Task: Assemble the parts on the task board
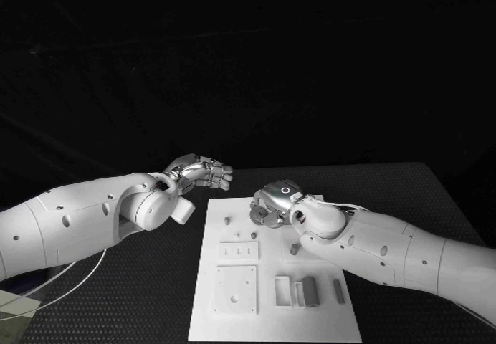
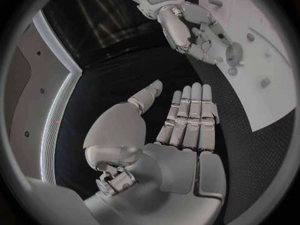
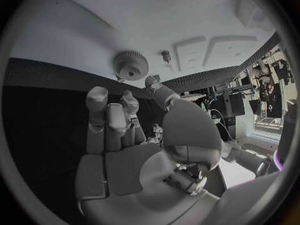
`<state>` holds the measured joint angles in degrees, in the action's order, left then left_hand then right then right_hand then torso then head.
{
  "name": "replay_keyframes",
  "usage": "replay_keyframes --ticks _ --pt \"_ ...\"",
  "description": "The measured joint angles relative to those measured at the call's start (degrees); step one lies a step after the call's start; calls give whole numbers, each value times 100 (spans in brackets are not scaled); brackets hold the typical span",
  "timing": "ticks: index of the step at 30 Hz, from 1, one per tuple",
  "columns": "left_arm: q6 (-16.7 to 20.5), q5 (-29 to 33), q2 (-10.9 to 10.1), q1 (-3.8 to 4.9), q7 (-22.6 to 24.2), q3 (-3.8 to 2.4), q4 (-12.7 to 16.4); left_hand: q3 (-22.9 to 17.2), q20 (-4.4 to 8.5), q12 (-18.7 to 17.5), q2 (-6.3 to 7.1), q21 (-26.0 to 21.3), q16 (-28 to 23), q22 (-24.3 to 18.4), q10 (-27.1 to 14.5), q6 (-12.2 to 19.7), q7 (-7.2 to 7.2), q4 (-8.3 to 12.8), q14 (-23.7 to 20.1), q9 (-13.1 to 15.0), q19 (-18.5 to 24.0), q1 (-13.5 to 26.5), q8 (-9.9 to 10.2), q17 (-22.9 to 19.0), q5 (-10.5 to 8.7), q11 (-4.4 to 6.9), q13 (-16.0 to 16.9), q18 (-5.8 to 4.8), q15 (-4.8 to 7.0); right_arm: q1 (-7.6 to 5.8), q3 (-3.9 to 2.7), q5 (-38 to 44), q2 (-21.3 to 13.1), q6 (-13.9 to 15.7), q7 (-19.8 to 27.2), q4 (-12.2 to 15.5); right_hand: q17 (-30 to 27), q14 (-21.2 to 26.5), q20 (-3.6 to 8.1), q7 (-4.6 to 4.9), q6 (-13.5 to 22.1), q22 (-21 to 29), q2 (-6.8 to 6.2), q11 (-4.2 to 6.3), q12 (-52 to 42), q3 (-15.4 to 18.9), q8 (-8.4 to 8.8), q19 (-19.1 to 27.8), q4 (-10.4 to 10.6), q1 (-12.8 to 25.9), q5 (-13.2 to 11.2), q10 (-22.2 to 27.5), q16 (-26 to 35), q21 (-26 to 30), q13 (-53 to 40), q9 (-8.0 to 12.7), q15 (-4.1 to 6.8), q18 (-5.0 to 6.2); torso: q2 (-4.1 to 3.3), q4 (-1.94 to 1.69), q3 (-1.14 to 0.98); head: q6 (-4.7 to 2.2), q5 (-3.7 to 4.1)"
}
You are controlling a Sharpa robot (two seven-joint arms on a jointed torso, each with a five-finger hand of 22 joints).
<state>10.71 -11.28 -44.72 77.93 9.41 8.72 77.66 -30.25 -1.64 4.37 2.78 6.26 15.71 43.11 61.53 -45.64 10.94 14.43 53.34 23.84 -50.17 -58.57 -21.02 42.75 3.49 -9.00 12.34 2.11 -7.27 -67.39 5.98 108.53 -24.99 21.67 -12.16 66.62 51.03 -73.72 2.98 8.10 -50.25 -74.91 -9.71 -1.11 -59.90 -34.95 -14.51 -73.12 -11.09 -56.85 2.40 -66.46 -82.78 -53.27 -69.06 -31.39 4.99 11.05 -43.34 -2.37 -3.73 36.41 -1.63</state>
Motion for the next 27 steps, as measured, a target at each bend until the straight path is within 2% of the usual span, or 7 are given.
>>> replay_keyframes --ticks 13,27 --pt "0 -2 0 0 0 0 3 0 0 0 0 0 -19 -1 0 0 0 0 0 -1 0 0 0 -1 0 0 -1 0 0 1 -3 -206 29 -125 3 -166 0 -17 10 31 173 0 -188 -59 0 -79 103 -30 233 -54 0 58 14 13 11 31 -19 -1 -4 -11 -5 -4 23" --pt "0 -3 14 0 -2 0 -5 0 0 0 0 0 -19 -1 0 0 0 0 0 4 0 0 0 5 0 0 4 0 0 1 6 -395 195 -276 76 -493 0 2 9 43 226 0 -187 -64 0 -63 133 -29 281 -53 0 63 14 35 11 37 -39 -1 -8 -24 6 -2 52"
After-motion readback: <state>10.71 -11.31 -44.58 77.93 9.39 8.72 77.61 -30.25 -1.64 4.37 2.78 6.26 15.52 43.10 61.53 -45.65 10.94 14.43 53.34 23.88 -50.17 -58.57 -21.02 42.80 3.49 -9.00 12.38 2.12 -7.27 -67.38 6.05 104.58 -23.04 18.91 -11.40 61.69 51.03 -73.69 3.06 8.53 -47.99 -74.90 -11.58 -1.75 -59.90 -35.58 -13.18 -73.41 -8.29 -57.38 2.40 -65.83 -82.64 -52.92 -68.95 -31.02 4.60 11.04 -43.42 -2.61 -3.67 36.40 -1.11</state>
